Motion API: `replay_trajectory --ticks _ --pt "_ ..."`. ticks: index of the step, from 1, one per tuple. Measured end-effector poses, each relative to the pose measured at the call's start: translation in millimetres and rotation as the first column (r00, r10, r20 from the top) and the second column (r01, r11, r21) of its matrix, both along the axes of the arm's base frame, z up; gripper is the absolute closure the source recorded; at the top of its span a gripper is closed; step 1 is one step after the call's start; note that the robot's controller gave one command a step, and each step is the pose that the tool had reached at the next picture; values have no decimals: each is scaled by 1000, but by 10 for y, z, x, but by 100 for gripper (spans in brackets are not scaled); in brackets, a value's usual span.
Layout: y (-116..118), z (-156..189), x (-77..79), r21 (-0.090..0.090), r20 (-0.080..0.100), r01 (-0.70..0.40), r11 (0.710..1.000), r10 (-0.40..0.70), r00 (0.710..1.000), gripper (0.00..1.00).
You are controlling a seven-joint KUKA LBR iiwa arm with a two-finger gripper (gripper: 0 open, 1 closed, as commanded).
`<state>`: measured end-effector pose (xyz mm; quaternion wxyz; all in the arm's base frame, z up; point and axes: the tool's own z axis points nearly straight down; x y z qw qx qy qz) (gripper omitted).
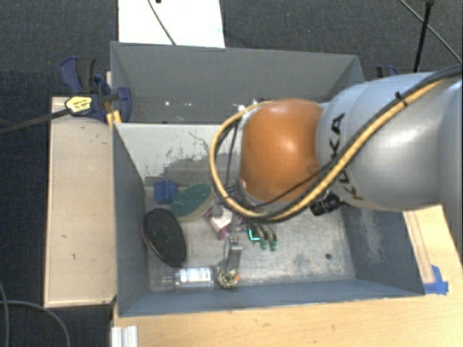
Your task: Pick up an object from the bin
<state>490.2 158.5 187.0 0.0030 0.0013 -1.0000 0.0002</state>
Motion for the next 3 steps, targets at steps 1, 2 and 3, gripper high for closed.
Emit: replay_trajectory --ticks 1,2,3 --pt "576 -948 940 1 9 -243 970 243 970 0" --pt "-216 -1167 908 -1 7 -442 897 442 897 0" --pt "-862 -1163 975 -1 7 -636 772 635 772 0"
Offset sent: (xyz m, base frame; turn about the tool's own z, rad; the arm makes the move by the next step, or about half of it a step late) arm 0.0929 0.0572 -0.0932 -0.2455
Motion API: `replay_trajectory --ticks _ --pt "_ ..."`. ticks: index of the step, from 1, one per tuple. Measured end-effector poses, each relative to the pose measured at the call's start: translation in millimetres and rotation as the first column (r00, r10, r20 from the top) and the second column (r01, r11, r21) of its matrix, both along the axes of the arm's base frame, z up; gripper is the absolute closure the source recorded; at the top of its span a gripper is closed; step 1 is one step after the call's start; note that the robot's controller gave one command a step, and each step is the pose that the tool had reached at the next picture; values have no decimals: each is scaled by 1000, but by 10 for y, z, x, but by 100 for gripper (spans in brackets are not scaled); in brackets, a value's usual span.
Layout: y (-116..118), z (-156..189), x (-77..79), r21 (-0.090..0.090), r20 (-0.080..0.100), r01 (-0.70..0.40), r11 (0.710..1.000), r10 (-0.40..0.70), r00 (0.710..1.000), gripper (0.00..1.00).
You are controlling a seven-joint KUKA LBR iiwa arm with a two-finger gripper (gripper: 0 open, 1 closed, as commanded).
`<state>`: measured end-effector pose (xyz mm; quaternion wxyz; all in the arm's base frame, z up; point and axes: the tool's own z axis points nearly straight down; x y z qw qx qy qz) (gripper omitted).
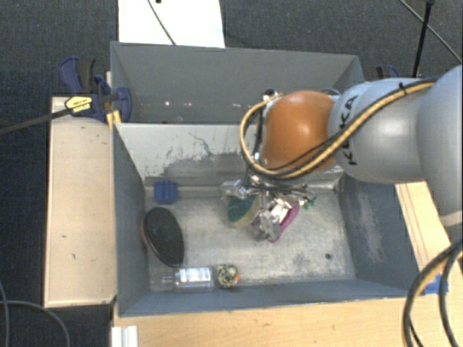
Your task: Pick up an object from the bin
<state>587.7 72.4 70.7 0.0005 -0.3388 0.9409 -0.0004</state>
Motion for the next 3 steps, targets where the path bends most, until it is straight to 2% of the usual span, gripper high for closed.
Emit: replay_trajectory --ticks 1,2,3 --pt "24 3 -1 2 -1 5 1000 -5 1000 100" --pt "42 1075 -108 2 10 -18 1000 18 1000 100" --pt "31 1792 -78 2 11 -38 999 38 999 100"
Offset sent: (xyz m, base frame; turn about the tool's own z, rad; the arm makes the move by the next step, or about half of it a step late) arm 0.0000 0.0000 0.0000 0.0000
